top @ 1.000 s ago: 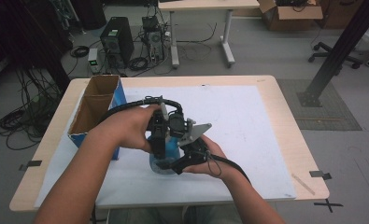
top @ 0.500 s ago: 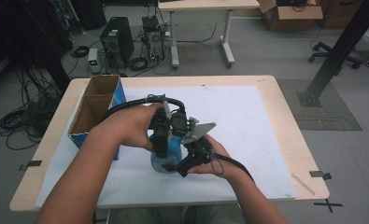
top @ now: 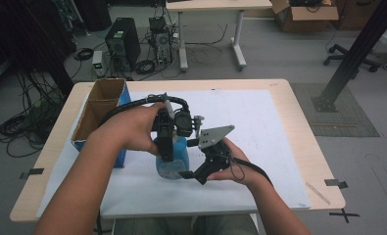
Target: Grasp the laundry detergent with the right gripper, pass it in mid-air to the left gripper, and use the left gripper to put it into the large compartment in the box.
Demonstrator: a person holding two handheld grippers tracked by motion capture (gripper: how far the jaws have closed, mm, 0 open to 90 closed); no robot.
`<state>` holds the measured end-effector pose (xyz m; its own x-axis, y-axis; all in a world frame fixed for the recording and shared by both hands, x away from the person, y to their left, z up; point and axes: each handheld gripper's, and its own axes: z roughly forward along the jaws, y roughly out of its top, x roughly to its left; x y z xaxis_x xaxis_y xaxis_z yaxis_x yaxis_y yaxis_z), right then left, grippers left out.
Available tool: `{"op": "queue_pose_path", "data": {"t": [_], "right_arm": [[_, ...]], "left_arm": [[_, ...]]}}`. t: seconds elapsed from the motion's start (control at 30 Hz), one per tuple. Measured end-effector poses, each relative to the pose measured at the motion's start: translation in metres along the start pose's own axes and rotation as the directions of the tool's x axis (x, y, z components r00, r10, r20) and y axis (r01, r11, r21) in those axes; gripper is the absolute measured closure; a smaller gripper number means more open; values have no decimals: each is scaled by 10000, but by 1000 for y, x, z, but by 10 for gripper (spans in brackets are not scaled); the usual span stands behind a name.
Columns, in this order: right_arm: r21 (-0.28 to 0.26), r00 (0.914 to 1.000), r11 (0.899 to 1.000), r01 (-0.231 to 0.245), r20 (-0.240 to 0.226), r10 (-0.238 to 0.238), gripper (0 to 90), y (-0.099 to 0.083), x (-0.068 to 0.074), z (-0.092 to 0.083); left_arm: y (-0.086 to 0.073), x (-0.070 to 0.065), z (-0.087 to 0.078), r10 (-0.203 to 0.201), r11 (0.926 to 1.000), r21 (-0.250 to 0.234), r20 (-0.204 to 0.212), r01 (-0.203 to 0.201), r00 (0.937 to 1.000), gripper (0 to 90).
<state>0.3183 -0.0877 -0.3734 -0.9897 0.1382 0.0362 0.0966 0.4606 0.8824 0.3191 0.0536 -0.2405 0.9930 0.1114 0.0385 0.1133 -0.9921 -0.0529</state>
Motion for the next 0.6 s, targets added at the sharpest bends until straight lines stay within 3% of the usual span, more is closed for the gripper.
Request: {"op": "queue_pose_path", "data": {"t": [0.07, 0.1, 0.13, 0.17, 0.23, 0.3, 0.33, 0.37, 0.47, 0.6], "right_arm": [[57, 10000, 10000, -45, 51, 45, 10, 0, -1, -3], [138, 9999, 9999, -68, 156, 66, 10, 0, -5, -11], [177, 9998, 9998, -87, 198, 84, 10, 0, -6, -14], [177, 9998, 9998, -87, 198, 84, 10, 0, -6, -14], [291, 9995, 9995, -75, 298, 67, 11, 0, -9, -22], [448, 9990, 9990, -59, 452, 39, 10, 1, -12, -31], [513, 9986, 9987, -72, 525, 45, 10, 2, -14, -35], [585, 9983, 9982, -118, 581, 84, 10, 2, -16, -39], [867, 9967, 9962, -42, 809, -28, 11, 3, -22, -49], [1584, 9940, 9873, -137, 1093, -37, 13, 1, -33, -63]], "left_arm": [[-1, 1, -2, -170, 9999, 16, -8, 170, 9999, 390], [-5, 4, -4, -588, 9983, 24, -8, 588, 9983, 390], [-6, 6, -6, -759, 9971, 65, -55, 759, 9971, 390], [-6, 6, -6, -759, 9971, 65, -55, 759, 9971, 390], [-9, 10, -9, -1291, 9916, 106, -146, 1292, 9915, 390], [-12, 13, -11, -1914, 9814, 105, -289, 1918, 9811, 390], [-13, 15, -13, -2264, 9739, 89, -351, 2268, 9734, 390], [-16, 19, -15, -2770, 9608, -3, -454, 2773, 9598, 390], [-20, 25, -21, -3446, 9387, -118, -562, 3445, 9371, 389], [-28, 33, -29, -4533, 8912, -445, -479, 4515, 8901, 389]]}}
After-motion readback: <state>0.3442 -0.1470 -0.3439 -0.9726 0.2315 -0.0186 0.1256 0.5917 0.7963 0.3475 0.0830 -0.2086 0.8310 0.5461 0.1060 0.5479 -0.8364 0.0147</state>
